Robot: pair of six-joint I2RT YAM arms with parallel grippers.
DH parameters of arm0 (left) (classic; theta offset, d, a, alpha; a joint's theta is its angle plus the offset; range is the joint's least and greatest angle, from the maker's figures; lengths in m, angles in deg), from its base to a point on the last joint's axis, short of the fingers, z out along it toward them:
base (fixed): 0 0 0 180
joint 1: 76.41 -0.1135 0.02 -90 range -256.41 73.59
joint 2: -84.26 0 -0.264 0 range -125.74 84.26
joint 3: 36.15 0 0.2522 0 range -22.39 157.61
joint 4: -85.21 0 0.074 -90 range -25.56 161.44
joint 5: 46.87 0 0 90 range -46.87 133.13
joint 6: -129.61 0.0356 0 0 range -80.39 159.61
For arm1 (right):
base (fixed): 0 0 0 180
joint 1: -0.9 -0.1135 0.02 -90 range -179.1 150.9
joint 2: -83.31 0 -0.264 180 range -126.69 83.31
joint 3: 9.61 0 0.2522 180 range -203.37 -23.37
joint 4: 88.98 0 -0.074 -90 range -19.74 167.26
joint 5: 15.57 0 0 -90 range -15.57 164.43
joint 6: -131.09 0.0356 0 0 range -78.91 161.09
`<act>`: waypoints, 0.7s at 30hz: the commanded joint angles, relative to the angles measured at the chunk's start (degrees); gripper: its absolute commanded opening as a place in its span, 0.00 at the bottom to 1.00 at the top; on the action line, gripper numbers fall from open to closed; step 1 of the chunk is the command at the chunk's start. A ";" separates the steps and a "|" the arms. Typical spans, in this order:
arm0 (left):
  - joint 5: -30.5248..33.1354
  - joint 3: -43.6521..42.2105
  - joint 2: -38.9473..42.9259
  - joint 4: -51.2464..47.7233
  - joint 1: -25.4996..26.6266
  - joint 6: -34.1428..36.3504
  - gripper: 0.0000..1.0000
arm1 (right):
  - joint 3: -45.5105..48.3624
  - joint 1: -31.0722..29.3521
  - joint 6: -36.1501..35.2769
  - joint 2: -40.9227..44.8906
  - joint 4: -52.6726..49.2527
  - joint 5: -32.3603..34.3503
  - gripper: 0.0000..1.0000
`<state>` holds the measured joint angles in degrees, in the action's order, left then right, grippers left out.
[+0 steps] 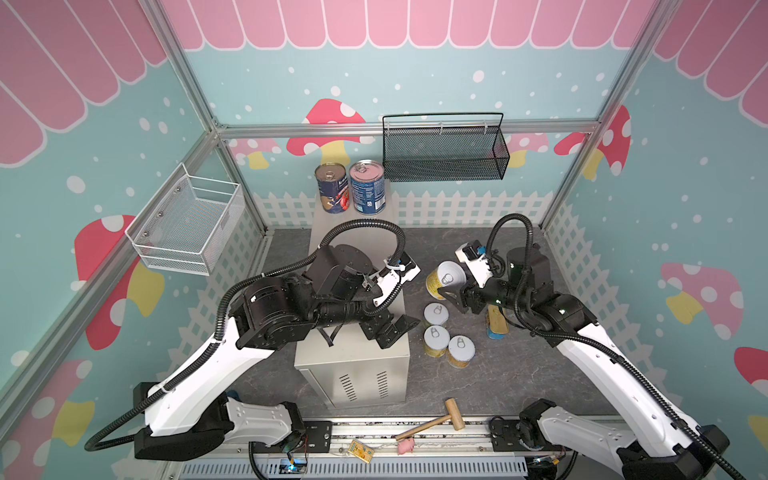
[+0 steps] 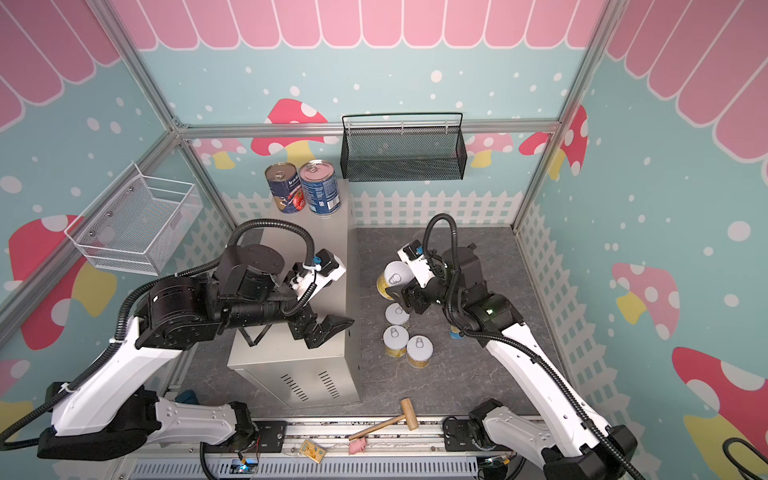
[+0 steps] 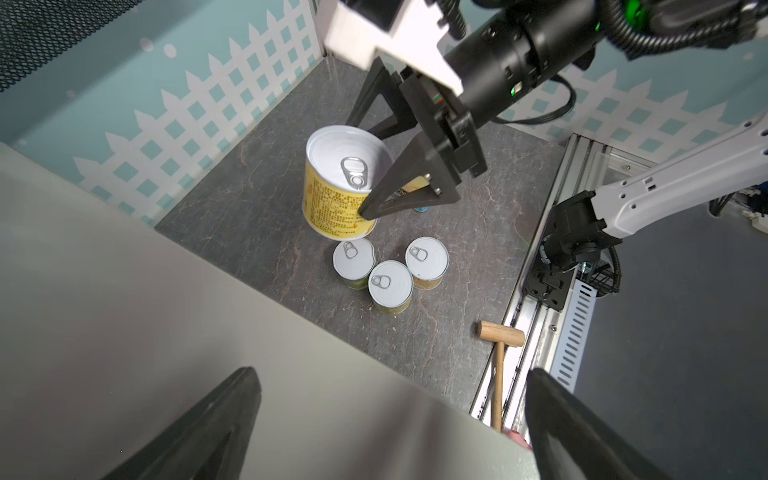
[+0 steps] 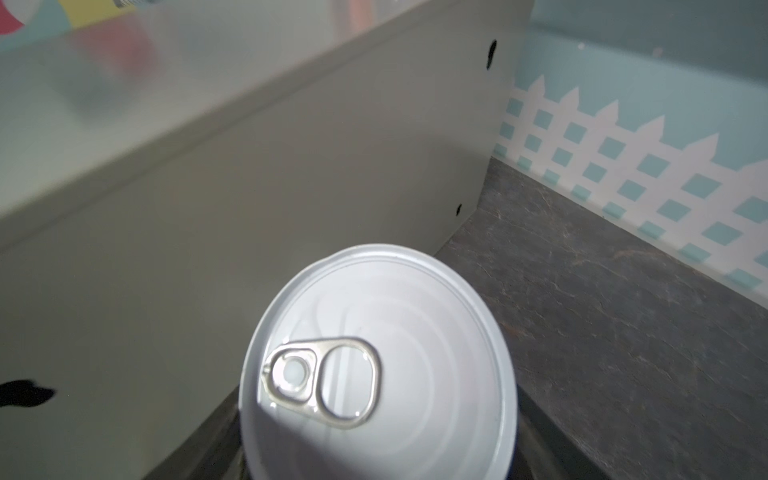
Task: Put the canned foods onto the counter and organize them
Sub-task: 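Lift the yellow can with the right gripper toward the open left gripper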
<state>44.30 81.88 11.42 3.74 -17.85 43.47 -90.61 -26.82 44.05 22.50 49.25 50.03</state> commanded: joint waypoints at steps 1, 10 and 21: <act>1.60 -2.06 1.58 3.03 0.26 2.23 0.99 | -4.89 0.15 -1.84 0.24 -0.45 -11.07 0.65; -5.42 -3.37 2.14 4.65 0.55 4.04 0.99 | -8.63 0.14 -5.13 0.36 -2.53 -25.48 0.65; -7.88 -1.46 -0.21 4.76 1.73 4.12 0.99 | -11.02 0.14 -6.03 0.00 -0.92 -33.29 0.64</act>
<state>38.14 78.90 12.12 7.94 -16.56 46.09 -99.22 -26.82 39.92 22.21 44.58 21.94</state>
